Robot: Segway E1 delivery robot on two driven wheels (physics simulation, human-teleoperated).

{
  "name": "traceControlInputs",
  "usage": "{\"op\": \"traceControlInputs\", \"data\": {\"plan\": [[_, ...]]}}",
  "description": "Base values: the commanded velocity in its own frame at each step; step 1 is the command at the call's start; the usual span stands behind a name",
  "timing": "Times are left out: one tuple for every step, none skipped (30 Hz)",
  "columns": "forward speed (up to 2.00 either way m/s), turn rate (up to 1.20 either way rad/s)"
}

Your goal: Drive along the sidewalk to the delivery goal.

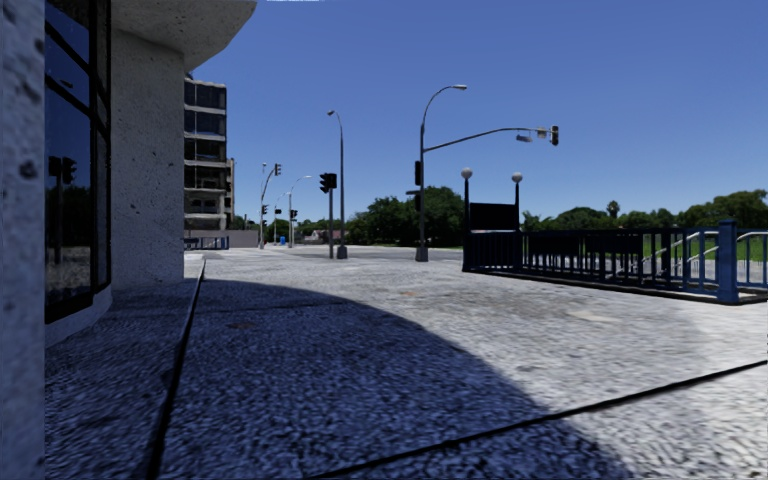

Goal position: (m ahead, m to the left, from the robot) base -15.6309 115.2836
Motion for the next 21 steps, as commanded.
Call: {"op": "traceControlInputs", "data": {"plan": [[2.0,0.47],[2.0,0.47],[2.0,0.47],[2.0,0.47],[2.0,0.47],[2.0,0.47],[2.0,0.47],[2.0,0.47],[2.0,0.47],[2.0,0.47],[2.0,0.47],[2.0,0.47],[2.0,0.47],[2.0,0.47],[2.0,0.47],[2.0,0.42],[2.0,0.42],[2.0,0.0],[2.0,0.0],[2.0,0.0],[2.0,0.0]]}}
